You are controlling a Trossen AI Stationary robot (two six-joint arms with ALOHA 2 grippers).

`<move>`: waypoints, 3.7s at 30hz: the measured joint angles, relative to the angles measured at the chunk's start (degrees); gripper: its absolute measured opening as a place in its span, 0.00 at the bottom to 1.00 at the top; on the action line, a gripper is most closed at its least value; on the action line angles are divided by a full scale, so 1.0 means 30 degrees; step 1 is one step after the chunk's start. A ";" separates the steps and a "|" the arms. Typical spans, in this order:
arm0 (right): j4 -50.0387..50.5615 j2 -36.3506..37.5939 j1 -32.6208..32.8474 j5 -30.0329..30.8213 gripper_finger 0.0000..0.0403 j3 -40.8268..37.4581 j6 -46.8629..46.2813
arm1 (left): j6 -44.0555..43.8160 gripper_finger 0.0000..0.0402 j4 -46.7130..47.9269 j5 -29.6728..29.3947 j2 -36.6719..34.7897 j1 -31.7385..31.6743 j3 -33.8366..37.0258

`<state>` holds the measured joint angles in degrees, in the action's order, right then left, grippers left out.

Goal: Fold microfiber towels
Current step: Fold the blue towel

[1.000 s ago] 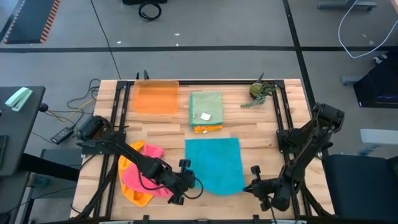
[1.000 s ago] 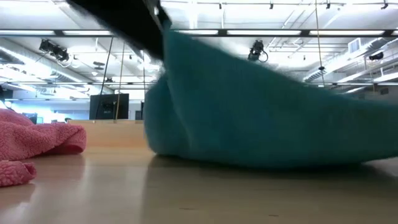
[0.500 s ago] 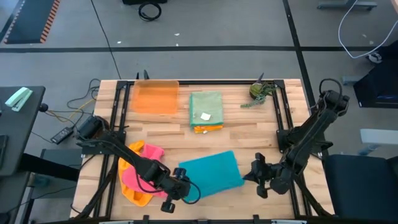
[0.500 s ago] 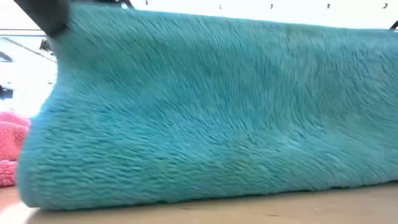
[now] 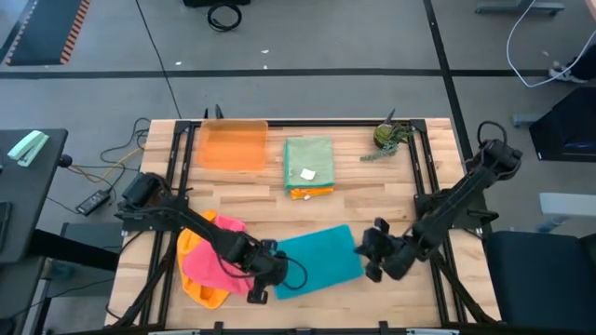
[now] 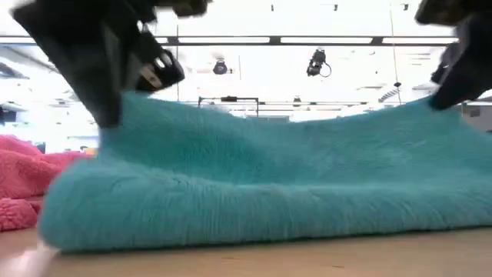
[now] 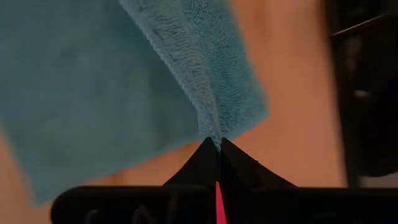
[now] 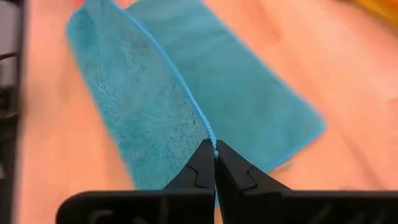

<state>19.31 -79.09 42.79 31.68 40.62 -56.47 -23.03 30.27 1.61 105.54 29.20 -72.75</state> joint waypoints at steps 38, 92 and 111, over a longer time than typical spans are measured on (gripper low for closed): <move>0.1619 0.0294 -0.5337 -0.0319 0.29 -0.0168 0.3745 | 0.0318 0.23 0.5715 -0.2071 -0.0008 -0.3560 0.0007; 0.1393 0.1879 -0.2813 0.2056 0.01 -0.0255 0.5398 | 0.9558 0.06 -0.8759 -0.2035 0.2951 -0.3999 -0.1308; -1.2812 -0.8574 0.0825 0.5363 0.01 -0.0189 0.2550 | 0.8126 0.02 -1.2470 -0.1918 0.2951 -0.4004 0.3090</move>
<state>-19.13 -104.81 45.26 47.77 40.05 -48.82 1.35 -7.14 -4.14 114.39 17.19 -63.48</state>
